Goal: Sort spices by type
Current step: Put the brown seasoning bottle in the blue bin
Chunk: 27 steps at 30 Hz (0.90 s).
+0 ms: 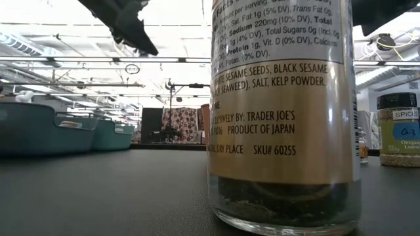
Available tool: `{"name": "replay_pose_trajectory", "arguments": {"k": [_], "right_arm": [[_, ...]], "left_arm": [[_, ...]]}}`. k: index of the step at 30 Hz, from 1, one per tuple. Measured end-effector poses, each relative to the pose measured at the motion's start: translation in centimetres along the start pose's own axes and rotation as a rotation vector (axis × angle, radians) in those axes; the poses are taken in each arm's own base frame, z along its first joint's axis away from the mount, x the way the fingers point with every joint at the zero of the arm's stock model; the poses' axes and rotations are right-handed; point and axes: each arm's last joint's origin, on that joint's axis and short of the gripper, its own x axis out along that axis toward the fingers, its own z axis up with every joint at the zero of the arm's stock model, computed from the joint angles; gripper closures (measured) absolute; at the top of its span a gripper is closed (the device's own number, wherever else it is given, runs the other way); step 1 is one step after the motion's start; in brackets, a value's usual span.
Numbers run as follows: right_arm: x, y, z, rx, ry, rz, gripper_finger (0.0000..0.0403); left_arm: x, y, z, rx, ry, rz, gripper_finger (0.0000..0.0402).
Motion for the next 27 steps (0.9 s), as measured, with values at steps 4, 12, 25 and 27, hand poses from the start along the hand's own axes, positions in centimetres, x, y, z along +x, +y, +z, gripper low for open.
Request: {"name": "replay_pose_trajectory", "arguments": {"k": [4,12,25,27], "right_arm": [[0.0,-0.2,0.0,0.114,0.009,-0.006,0.0103],[-0.5,2.6,-1.1,0.167,0.044,0.006,0.0103],[-0.7,3.1,-1.3,0.035,0.030,-0.077,0.0103],[-0.7,3.0,-1.4,-0.003,0.036,-0.080,0.0103]], "left_arm": [[-0.7,-0.6,-0.7,0.035,-0.097,-0.055,0.0398],[1.3,0.8,0.4,0.127,-0.271,-0.044,0.0398],[13.0,9.6,0.0,-0.010,0.035,-0.034,0.0398],[15.2,10.9,0.9,-0.051,0.075,-0.040,0.0398]]}}
